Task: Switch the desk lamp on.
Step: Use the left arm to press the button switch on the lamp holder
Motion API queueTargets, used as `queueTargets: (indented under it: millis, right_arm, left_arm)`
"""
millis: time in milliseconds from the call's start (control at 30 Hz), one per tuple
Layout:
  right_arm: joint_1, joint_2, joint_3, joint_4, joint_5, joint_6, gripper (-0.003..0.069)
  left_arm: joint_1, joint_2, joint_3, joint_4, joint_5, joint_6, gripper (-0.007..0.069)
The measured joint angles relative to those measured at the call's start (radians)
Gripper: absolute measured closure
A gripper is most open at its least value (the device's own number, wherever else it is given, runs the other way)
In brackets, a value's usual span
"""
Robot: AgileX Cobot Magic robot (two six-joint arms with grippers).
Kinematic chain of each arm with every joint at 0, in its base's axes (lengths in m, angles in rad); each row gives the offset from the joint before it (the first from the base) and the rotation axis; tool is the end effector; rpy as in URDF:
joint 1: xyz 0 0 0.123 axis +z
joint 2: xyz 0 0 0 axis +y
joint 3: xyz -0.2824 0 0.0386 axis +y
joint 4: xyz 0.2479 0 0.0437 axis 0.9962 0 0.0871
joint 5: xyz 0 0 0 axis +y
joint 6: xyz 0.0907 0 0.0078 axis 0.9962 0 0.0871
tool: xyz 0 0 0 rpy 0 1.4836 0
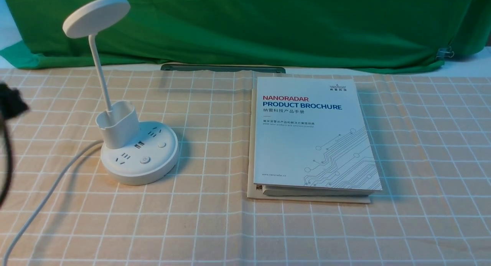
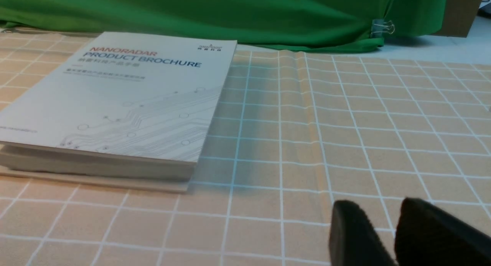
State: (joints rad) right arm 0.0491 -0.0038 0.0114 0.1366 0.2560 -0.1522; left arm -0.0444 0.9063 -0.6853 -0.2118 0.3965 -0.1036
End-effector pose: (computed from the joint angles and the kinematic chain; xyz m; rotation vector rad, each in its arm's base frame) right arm 0.0550 0.0059 0.1865 -0.0855 1.7430 0.0514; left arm 0.1858 -0.0157 0.3120 -0.2185 2.0933 -0.2924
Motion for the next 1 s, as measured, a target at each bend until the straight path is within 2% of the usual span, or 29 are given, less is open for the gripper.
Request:
queueTargets:
  millis: [33, 67, 100, 133, 200, 233, 267, 333, 433, 600, 733, 867, 1000]
  right_arm:
    - [0.0, 0.0, 0.0, 0.0, 0.0, 0.0, 0.0419]
    - [0.0, 0.0, 0.0, 0.0, 0.0, 0.0, 0.0419]
    - [0.0, 0.0, 0.0, 0.0, 0.0, 0.0, 0.0419]
    - [0.0, 0.0, 0.0, 0.0, 0.0, 0.0, 0.0419]
    - [0.0, 0.0, 0.0, 0.0, 0.0, 0.0, 0.0419]
    - [0.0, 0.0, 0.0, 0.0, 0.0, 0.0, 0.0419]
    - [0.0, 0.0, 0.0, 0.0, 0.0, 0.0, 0.0419]
    - [0.0, 0.0, 0.0, 0.0, 0.0, 0.0, 0.0419]
    - [0.0, 0.0, 0.0, 0.0, 0.0, 0.0, 0.0419]
    - [0.0, 0.0, 0.0, 0.0, 0.0, 0.0, 0.0419]
    - [0.0, 0.0, 0.0, 0.0, -0.001, 0.0, 0.0419]
    - [0.0, 0.0, 0.0, 0.0, -0.001, 0.0, 0.0419]
    - [0.0, 0.0, 0.0, 0.0, -0.001, 0.0, 0.0419]
  left_arm:
    - [0.0, 0.013, 0.0, -0.017, 0.018, 0.013, 0.0603]
    - [0.0, 0.113, 0.0, -0.189, 0.086, 0.163, 0.0603]
    - [0.0, 0.113, 0.0, -0.188, 0.094, 0.183, 0.0603]
    - [0.0, 0.192, 0.0, -0.334, 0.149, 0.327, 0.0603]
    - [-0.003, 0.268, 0.0, -0.526, 0.212, 0.478, 0.0603]
    - [-0.007, 0.282, 0.0, -0.557, 0.225, 0.525, 0.0603]
    - [-0.034, 0.34, 0.0, -0.644, 0.231, 0.617, 0.0603]
    - [-0.091, 0.392, -0.01, -0.666, 0.208, 0.633, 0.0603]
    - [-0.187, 0.446, -0.042, -0.609, 0.151, 0.577, 0.0603]
    - [-0.323, 0.533, -0.109, -0.424, 0.058, 0.433, 0.0603]
    - [-0.345, 0.581, -0.159, -0.352, 0.052, 0.377, 0.0603]
    - [-0.346, 0.663, -0.279, -0.142, 0.054, 0.214, 0.0603]
    - [-0.346, 0.765, -0.406, 0.144, 0.058, 0.003, 0.0603]
